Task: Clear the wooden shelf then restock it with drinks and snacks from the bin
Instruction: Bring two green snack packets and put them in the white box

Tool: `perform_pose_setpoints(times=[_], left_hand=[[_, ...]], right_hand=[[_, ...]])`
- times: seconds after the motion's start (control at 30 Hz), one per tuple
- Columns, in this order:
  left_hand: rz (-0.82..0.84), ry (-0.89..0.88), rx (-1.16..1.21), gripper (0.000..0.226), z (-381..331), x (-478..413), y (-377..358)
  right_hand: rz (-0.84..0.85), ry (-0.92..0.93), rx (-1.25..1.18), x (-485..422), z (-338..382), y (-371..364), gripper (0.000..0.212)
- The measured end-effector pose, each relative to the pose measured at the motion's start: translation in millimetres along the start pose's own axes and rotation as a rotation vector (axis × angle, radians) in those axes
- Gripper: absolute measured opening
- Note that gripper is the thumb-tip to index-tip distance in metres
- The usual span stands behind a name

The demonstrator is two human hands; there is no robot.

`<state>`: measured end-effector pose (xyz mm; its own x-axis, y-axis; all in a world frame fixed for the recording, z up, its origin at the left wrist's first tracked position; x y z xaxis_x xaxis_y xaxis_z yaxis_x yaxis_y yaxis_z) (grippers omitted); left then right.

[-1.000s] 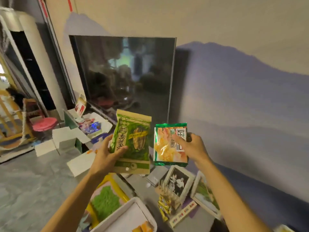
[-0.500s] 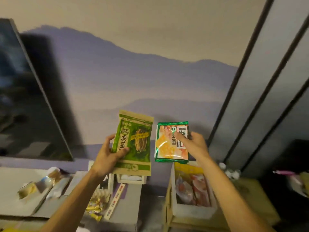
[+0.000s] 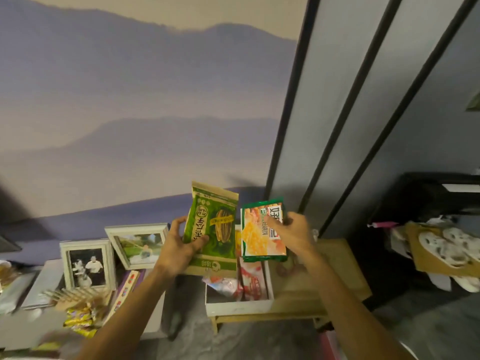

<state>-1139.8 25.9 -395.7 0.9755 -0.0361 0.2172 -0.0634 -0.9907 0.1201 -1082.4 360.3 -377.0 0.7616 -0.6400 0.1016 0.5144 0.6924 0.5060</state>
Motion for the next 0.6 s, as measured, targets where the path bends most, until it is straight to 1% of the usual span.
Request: perform_pose_setpoints(times=[0.1, 0.23, 0.33, 0.37, 0.5, 0.6], left_hand=[[-0.016, 0.039, -0.085, 0.062, 54.2, -27.0, -23.1], [-0.032, 0.099, -0.202, 0.058, 136.6, -59.7, -48.5], [-0.030, 0.144, -0.230, 0.055, 189.8, -73.7, -64.7], [-0.035, 0.154, -0.241, 0.056, 202.8, -77.0, -67.5], [-0.094, 0.164, -0.344, 0.061, 228.7, -86.7, -67.7], [-0.096, 0.127, -0.445, 0.062, 229.0, -86.5, -72.6]], right_hand=[[0.022, -0.008, 0.121, -30.3, -47.2, -31.5, 0.035], [0.101, 0.012, 0.215, -60.5, -105.8, -84.4, 0.034], [0.169, -0.026, 0.228, -64.0, -145.3, -115.6, 0.027], [0.169, -0.029, 0.228, -62.5, -154.5, -121.6, 0.026], [0.124, 0.003, 0.256, -60.5, -174.2, -131.8, 0.025], [0.142, 0.028, 0.301, -59.4, -177.5, -144.9, 0.025]])
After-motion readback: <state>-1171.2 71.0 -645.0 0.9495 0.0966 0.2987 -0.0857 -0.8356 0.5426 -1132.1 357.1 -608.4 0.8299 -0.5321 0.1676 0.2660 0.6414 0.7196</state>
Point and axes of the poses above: each hand's wrist, its own x-axis away from the middle knuckle, its own y-axis out of the back of the hand, z = x × y, the point moved 10 cm from there along -x, towards the middle knuckle, and after that the axes turned 9 degrees about -z, right-handed, at the moved point
